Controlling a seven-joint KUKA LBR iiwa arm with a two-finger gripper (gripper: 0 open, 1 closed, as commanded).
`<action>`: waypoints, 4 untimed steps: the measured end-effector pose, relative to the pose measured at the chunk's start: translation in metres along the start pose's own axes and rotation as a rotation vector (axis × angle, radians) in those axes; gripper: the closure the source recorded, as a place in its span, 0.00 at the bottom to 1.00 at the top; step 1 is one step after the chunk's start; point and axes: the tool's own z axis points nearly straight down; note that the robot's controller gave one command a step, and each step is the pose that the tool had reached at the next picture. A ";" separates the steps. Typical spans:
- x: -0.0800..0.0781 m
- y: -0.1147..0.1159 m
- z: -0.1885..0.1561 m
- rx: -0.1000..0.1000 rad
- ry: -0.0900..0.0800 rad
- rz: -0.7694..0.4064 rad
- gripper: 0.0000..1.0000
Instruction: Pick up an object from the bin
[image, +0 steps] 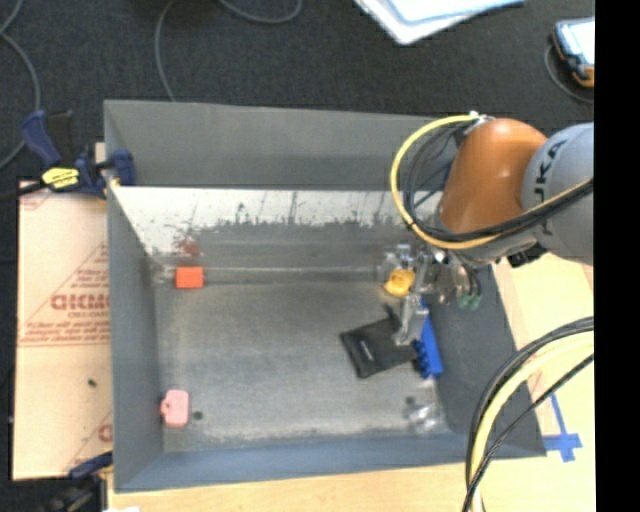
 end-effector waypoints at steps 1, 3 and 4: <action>-0.001 0.000 -0.005 0.001 -0.007 -0.002 0.00; 0.018 0.007 0.069 0.003 -0.012 -0.090 1.00; 0.018 0.007 0.069 0.003 -0.012 -0.091 1.00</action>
Offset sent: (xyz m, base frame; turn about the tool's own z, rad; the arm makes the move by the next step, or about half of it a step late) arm 0.0033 -0.0093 -0.0703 -0.2842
